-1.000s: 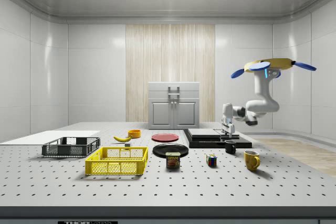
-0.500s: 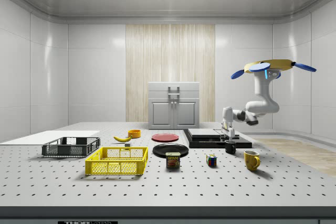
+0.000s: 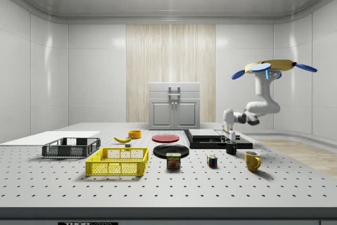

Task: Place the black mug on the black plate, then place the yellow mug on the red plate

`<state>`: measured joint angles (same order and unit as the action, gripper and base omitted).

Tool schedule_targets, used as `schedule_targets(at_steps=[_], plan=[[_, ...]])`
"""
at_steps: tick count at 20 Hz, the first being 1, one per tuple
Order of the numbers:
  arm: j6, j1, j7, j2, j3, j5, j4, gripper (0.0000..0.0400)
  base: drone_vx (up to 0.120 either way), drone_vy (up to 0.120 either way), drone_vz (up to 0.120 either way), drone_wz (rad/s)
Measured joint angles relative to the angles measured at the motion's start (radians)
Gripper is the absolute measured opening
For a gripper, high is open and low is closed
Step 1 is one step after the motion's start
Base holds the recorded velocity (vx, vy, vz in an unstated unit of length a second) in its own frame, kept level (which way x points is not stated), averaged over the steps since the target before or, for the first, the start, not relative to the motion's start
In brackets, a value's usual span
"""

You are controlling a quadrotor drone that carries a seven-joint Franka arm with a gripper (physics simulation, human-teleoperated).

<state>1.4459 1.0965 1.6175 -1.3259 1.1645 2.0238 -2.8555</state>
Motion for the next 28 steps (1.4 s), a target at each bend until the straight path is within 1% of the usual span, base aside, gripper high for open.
schedule_targets(at_steps=[8, 18, 19, 20, 21, 22, 23, 25, 28], plan=[[0.02, -0.006, 0.0, -0.021, -0.007, 0.001, -0.006, 0.04, 0.0, 0.0, 0.0, 0.0], [0.036, -0.003, 0.003, -0.038, -0.005, -0.006, -0.005, 0.04, 0.0, 0.0, 0.0, 0.0], [0.037, -0.003, 0.004, -0.04, -0.004, -0.006, -0.005, 0.0356, 0.0, 0.0, 0.0, 0.0], [0.038, -0.002, 0.004, -0.041, -0.004, -0.007, -0.005, 0.0301, 0.0, 0.0, 0.0, 0.0], [0.04, -0.002, 0.005, -0.042, -0.004, -0.008, -0.005, 0.0259, 0.0, 0.0, 0.0, 0.0], [0.041, -0.001, 0.005, -0.044, -0.003, -0.009, -0.005, 0.0226, 0.0, 0.0, 0.0, 0.0], [0.042, 0.0, 0.006, -0.045, -0.003, -0.009, -0.005, 0.02, 0.0, 0.0, 0.0, 0.0], [0.045, 0.001, 0.007, -0.048, -0.002, -0.011, -0.005, 0.0165, 0.0, 0.0, 0.0, 0.0], [0.049, 0.003, 0.008, -0.052, -0.001, -0.013, -0.004, 0.0136, 0.0, 0.0, 0.0, 0.0]])
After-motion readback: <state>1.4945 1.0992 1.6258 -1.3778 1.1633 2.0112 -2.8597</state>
